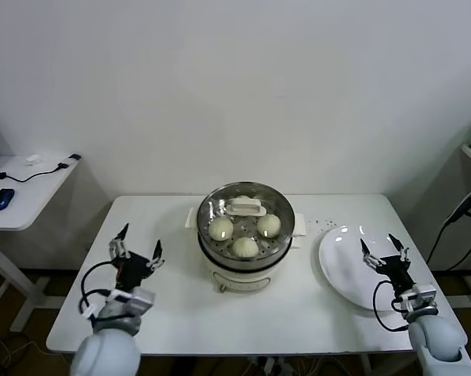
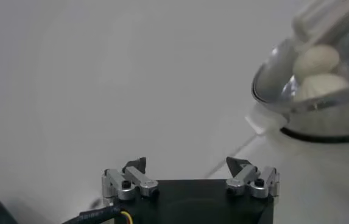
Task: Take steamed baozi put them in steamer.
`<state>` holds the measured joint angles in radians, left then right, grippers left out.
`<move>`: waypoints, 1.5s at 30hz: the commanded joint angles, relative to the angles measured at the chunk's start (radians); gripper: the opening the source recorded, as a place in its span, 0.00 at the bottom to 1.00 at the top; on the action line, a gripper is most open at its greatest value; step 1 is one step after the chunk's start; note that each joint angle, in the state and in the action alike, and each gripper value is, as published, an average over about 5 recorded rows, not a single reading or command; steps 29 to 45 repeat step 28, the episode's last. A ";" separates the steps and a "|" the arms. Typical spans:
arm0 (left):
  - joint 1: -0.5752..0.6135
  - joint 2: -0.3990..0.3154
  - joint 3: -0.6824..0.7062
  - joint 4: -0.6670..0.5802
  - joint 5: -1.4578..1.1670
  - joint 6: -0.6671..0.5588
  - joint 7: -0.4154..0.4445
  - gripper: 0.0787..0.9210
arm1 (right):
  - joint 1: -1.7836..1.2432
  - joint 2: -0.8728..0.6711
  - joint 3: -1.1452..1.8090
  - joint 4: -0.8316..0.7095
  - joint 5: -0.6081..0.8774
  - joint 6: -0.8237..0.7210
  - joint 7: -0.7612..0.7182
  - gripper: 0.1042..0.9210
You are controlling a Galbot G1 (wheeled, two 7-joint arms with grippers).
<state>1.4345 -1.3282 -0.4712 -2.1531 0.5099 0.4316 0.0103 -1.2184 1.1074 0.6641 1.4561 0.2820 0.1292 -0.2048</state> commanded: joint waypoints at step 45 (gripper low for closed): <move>0.278 -0.135 -0.336 0.027 -0.585 -0.488 0.039 0.88 | -0.119 0.044 0.034 0.161 0.063 -0.068 -0.012 0.88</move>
